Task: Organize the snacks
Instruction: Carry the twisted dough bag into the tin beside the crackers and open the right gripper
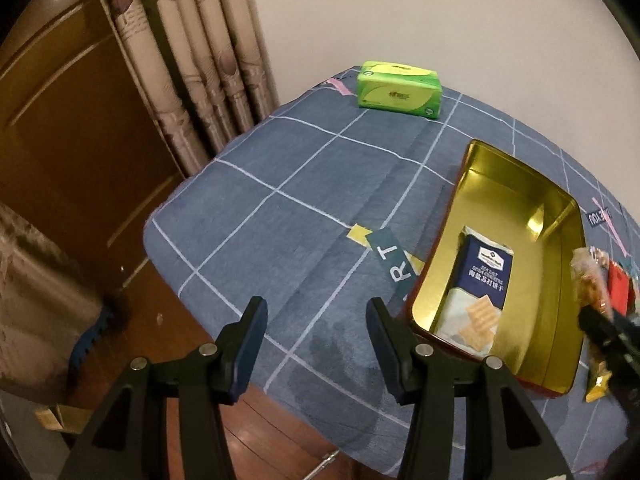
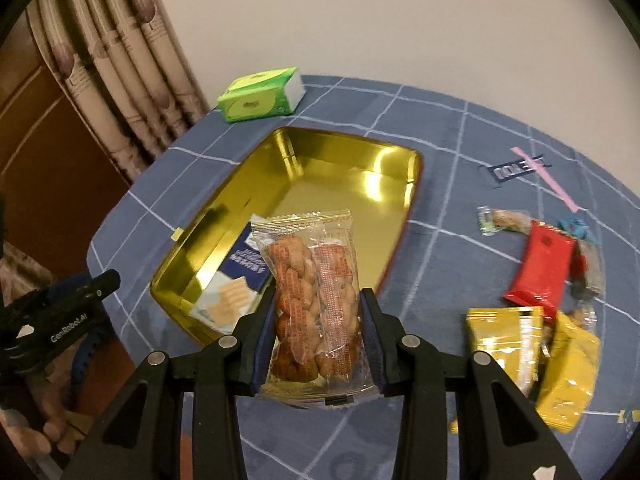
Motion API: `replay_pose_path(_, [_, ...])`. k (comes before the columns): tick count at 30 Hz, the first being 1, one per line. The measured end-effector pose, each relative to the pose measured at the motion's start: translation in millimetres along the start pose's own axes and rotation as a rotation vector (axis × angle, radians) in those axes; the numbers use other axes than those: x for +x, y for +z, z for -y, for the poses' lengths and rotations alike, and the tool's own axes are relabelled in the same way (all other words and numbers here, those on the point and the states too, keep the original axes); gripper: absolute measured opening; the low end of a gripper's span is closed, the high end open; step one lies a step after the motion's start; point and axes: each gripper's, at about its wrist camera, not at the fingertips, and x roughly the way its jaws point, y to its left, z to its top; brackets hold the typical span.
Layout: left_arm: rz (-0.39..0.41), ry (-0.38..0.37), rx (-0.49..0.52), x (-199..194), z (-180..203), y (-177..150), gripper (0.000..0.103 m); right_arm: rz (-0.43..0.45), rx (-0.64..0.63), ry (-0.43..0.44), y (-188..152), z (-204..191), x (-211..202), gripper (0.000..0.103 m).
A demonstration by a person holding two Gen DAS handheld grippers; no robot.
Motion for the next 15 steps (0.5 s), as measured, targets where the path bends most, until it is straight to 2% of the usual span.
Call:
replay_pose_path(7, [-0.019, 0.010, -0.049, 3, -8, 1, 0.053, -0.019, -0.008, 0.006, 5, -14, 22, 0.036])
replay_pose_path(15, [-0.015, 0.017, -0.047, 2, -8, 1, 0.053, -0.032, -0.013, -0.015, 10, -26, 40, 0.036])
